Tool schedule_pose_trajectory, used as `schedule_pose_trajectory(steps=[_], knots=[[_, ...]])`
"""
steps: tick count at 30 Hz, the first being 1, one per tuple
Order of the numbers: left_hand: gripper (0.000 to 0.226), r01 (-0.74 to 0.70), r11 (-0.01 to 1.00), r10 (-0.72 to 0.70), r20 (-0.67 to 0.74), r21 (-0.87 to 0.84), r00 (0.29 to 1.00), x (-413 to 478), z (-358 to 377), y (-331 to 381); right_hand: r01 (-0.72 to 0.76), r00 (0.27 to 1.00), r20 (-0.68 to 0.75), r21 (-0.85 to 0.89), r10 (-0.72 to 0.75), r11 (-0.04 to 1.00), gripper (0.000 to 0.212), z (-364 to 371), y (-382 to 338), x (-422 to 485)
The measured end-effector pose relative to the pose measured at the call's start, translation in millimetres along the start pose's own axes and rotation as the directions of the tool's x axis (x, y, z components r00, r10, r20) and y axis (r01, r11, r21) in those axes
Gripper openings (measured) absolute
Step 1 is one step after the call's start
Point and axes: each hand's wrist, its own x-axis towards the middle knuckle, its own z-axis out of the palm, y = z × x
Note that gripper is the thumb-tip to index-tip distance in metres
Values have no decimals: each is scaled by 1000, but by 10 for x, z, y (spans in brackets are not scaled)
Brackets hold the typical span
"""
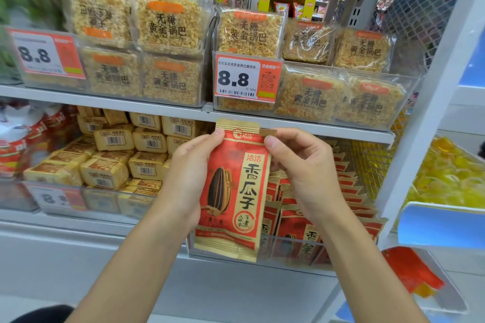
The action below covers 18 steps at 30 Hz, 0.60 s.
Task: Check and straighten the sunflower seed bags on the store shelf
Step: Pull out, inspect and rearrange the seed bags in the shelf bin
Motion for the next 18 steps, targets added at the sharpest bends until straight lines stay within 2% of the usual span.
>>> schedule_pose_trajectory(steps=[2, 4, 6, 9, 11, 13, 16, 18], knots=[[37, 141, 987, -136, 71, -72, 988, -16, 13, 12, -64, 998, 7, 127, 64, 990, 9, -22, 29, 15], [39, 175, 980, -168, 86, -89, 982, -11, 17, -1, -128, 992, 38, 202, 123, 971, 11, -36, 39, 24], [39, 119, 990, -113, 70, -82, 991, -6, 28, -9, -195, 980, 84, 270, 179, 943, 13, -54, 54, 28], [34, -79, 996, 80, 11, -37, 997, -10, 54, 8, -281, 959, 124, 344, 253, 896, 18, -67, 64, 33], [28, -200, 980, 200, -7, 26, 980, -16, 60, 27, -305, 952, 132, 375, 276, 875, 29, -54, 58, 33], [30, -286, 951, 290, -16, 117, 957, -27, 49, 45, -293, 956, 126, 387, 265, 874, 25, -52, 56, 31], [32, -329, 927, 337, -16, 181, 941, -33, 23, 70, -249, 968, 123, 359, 218, 900, 11, -66, 51, 37], [32, -334, 925, 341, -11, 182, 940, -42, 20, 83, -236, 970, 144, 370, 195, 899, 16, -79, 61, 43]])
